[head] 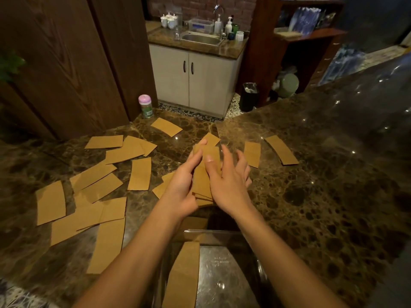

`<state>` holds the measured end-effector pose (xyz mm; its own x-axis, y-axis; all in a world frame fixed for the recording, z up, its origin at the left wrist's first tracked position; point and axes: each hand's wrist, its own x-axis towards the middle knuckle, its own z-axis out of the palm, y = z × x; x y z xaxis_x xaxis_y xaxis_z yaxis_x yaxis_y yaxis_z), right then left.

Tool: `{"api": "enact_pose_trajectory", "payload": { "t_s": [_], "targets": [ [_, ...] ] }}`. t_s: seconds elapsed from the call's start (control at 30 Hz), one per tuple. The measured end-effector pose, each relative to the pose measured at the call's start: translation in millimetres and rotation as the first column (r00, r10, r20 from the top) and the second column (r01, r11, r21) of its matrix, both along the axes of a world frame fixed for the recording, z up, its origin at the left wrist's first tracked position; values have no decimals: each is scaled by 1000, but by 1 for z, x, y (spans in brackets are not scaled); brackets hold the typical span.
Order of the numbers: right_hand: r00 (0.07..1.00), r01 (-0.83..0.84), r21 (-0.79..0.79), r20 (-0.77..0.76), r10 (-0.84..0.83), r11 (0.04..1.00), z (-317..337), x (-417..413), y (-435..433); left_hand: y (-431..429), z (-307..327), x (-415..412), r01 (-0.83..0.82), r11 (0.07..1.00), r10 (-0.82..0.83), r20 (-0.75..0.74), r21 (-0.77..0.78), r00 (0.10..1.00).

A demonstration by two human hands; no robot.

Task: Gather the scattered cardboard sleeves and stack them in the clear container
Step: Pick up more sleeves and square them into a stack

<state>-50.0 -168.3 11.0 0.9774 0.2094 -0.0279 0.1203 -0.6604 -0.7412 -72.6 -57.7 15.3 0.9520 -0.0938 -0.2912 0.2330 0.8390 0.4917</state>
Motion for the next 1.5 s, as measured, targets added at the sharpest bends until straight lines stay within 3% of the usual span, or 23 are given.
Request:
{"api": "enact_pose_trajectory", "payload": {
  "t_s": [0.1,0.2,0.3,0.37,0.43,0.5,0.57,0.83,0.97,1.1,1.17,1.33,1.5],
  "targets": [
    [971,-13,388,226,-82,922,5,-25,-5,-2,10,-13,-46,997,43,49,57,998],
    [896,-60,481,412,-165,875,7,-39,-1,-10,26,-26,-77,996,82,97,-50,992],
    [859,-36,560,440,-260,828,10,-40,1,-22,33,-43,-88,996,92,149,-34,985],
    [874,-37,583,412,-256,812,14,-44,-2,-27,36,-53,-120,983,98,148,142,984],
    [939,-96,596,320,-126,797,20,-51,-8,-28,43,-57,-189,934,155,133,304,979],
    [979,-171,635,198,55,753,28,-55,-17,-26,50,-61,-222,906,191,120,360,974],
    [975,-221,655,145,167,723,35,-53,-27,-23,53,-67,-213,906,187,105,365,977],
    [991,-107,722,20,134,684,42,-50,-45,-24,52,-85,-287,843,249,143,455,958],
    [975,-90,745,-71,212,661,44,-49,-46,-22,54,-86,-236,891,208,112,387,972],
    [988,38,790,-121,95,612,46,-45,-53,-14,51,-88,-236,891,224,75,389,972],
    [979,70,815,-166,115,576,46,-44,-58,-11,48,-89,-254,872,264,35,418,964],
    [927,-10,775,-229,295,632,45,-52,-60,-14,50,-88,-240,863,257,22,445,966],
    [944,41,765,-240,225,643,48,-47,-61,-16,52,-90,-239,866,236,60,439,970]
  ]
}}
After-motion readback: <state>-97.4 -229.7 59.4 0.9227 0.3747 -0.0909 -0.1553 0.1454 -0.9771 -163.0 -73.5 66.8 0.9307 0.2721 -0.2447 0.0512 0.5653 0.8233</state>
